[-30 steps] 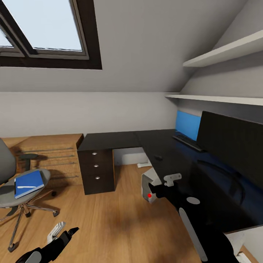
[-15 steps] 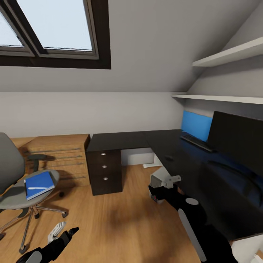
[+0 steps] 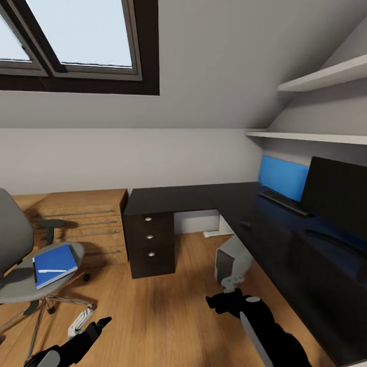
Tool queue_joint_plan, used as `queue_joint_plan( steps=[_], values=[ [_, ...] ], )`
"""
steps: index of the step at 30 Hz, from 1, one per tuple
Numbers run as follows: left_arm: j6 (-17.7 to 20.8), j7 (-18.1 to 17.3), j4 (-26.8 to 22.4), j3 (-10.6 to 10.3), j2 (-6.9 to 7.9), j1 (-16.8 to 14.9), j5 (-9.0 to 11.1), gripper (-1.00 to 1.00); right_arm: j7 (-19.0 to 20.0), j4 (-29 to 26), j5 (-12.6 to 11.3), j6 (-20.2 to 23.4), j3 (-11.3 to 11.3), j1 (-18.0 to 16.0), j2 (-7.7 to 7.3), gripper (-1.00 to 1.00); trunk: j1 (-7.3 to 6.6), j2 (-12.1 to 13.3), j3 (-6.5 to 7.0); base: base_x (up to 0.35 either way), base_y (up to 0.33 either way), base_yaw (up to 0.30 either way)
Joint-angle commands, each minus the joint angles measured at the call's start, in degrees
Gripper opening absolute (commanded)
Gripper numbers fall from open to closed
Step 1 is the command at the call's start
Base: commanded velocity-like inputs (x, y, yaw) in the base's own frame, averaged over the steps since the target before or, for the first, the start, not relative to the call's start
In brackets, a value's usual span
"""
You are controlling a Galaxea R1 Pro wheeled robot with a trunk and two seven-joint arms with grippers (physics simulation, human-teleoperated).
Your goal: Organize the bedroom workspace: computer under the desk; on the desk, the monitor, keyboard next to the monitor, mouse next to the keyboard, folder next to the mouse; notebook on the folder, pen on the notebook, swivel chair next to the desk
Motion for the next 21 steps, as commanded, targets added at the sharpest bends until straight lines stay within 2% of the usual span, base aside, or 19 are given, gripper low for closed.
queue_joint_plan(
  steps=[1,6,9,10,12,14,15,17,19,21],
  values=[
    [0.2,0.0,0.0,-0.2,0.04,0.0,0.6,1.0,-0.1,0.2,-0.4,0.3,1.1,-0.1,-0.04,1.0,0.0,0.0,-0.06,0.029,0.013,0.0],
    [0.1,-0.1,0.0,-0.2,0.02,0.0,0.7,1.0,-0.1,2.3,-0.4,0.3,3.7,0.0,-0.04,1.0,0.0,0.0,-0.06,0.114,0.037,0.0],
    [0.2,-0.1,-0.1,-0.2,0.01,0.0,0.8,1.0,-0.2,5.9,-0.3,0.2,4.7,-0.1,-0.06,1.0,0.0,0.0,-0.06,0.241,0.105,0.0],
    [0.2,-0.2,-0.2,-0.3,0.01,0.0,0.8,1.0,-0.2,10.5,-0.2,-1.9,5.3,-0.1,-0.39,1.0,0.0,0.0,-0.06,0.285,0.13,0.0],
    [0.2,-0.4,-0.3,-0.3,0.0,0.0,0.8,1.0,-0.2,13.1,-0.2,-4.5,5.7,0.0,-0.68,1.0,0.0,0.0,-0.06,0.291,0.134,0.0],
    [0.2,-1.0,-0.7,-0.3,0.0,0.0,0.8,1.0,-0.1,17.3,-0.1,-9.6,6.0,0.0,-1.38,1.0,0.0,0.0,-0.06,0.299,0.143,0.0],
    [0.2,-1.6,-1.3,-0.3,0.0,0.0,0.8,1.0,-0.1,19.8,-0.1,-12.9,6.1,0.0,-2.21,1.0,0.0,0.0,-0.06,0.302,0.148,0.0],
    [0.2,-2.0,-2.1,-0.5,0.0,0.0,0.8,1.0,-0.2,21.5,-0.1,-15.6,6.2,0.1,-3.37,1.0,0.0,0.0,-0.06,0.304,0.15,0.0],
    [0.5,-2.5,-4.9,-0.7,-0.03,0.1,0.6,1.0,-0.2,23.5,-0.1,-20.3,6.4,1.7,-6.29,1.0,0.0,0.0,-0.06,0.305,0.167,0.0],
    [0.7,-2.6,-6.7,-0.8,-0.08,0.3,0.5,1.0,-0.3,24.4,-0.1,-23.0,6.4,3.0,-7.62,1.0,0.0,0.0,-0.06,0.305,0.187,0.0]
  ],
)
